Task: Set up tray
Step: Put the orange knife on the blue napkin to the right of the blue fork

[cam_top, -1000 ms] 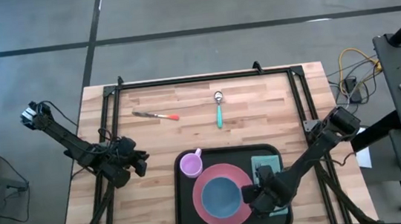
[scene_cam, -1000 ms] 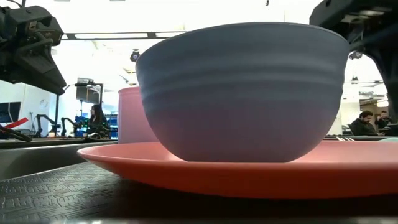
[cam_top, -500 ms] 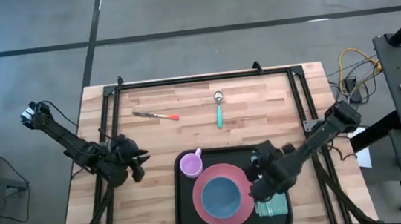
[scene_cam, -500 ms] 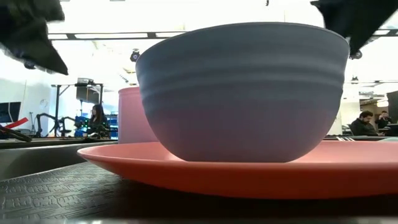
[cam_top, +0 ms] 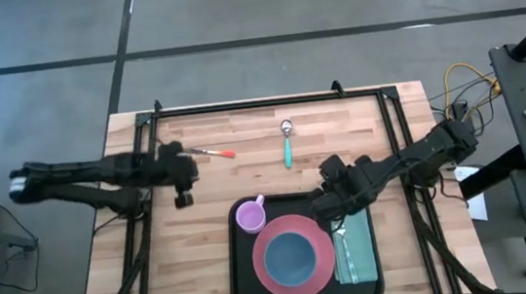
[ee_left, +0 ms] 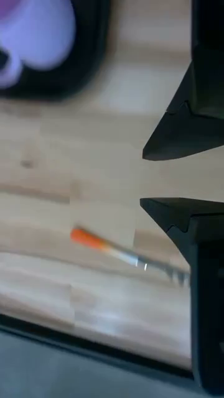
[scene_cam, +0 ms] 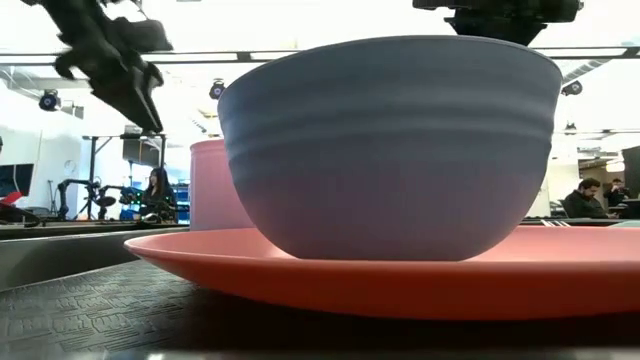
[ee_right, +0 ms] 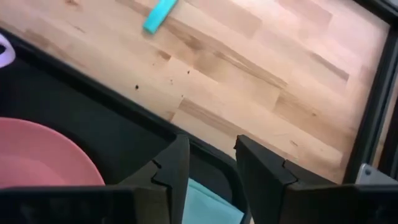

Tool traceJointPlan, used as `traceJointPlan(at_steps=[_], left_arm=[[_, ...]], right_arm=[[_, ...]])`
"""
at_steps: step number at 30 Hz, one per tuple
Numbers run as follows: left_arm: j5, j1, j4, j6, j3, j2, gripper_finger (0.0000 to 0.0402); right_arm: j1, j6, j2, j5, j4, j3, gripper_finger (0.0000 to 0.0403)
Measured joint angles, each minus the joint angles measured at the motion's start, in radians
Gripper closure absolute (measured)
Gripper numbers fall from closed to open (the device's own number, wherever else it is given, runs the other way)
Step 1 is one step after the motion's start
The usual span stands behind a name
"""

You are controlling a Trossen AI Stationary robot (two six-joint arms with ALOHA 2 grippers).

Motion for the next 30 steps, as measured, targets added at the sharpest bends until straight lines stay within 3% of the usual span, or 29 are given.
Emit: traceJointPlan(at_steps=[5, 9, 17, 22, 30], left_arm=[[0.188, 0.28, 0.117, 0.261, -0.001, 0.103, 0.0313], [0.269, 0.401, 0.17, 0.401, -0.001, 0.241, 0.0313], [0.219, 0.477, 0.228, 0.576, -0.002, 0.511, 0.0313], [0.156, 0.5, 0.322, 0.618, -0.002, 0.527, 0.0312], [0.218, 0.576, 0.387, 0.652, -0.002, 0.544, 0.0261]], right_arm=[[-0.008, -0.039, -0.001, 0.0, 0.002, 0.0, 0.0284], [-0.008, -0.021, -0.001, -0.002, 0.004, -0.001, 0.0286], [-0.008, 0.006, -0.001, -0.004, 0.009, -0.001, 0.0289], [-0.008, 0.006, -0.001, -0.008, 0.011, -0.001, 0.0291], [-0.008, 0.005, -0.001, -0.006, 0.011, -0.003, 0.0293]])
